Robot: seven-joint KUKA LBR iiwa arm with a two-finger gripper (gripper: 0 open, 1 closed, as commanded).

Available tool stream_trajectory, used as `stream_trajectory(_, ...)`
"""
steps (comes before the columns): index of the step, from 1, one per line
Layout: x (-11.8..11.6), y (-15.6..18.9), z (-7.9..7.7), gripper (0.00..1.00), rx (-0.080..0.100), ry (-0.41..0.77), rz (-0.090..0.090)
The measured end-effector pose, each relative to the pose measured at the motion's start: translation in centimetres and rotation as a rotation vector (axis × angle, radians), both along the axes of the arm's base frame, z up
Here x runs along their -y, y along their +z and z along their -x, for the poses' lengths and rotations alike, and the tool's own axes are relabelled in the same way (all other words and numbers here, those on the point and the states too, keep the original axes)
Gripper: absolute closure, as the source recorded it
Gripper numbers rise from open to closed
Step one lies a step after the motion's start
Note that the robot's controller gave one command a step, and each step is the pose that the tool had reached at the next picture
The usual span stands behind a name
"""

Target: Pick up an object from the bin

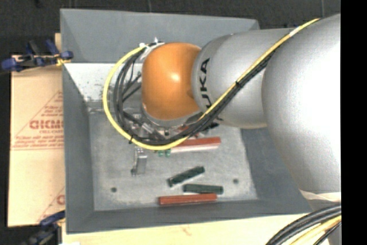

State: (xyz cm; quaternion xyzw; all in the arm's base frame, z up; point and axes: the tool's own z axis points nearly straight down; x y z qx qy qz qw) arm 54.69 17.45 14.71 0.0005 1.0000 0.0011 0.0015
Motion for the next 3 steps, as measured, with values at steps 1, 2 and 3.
stream_trajectory(1, 3.8, -1.4, -5.5, 0.00, 0.003, 0.011, 0.001)
stream_trajectory(2, 5.2, -6.0, -7.7, 0.00, 0.005, -0.093, 0.000)
stream_trajectory(3, 7.6, -6.3, -6.5, 0.00, -0.008, -0.071, 0.004)
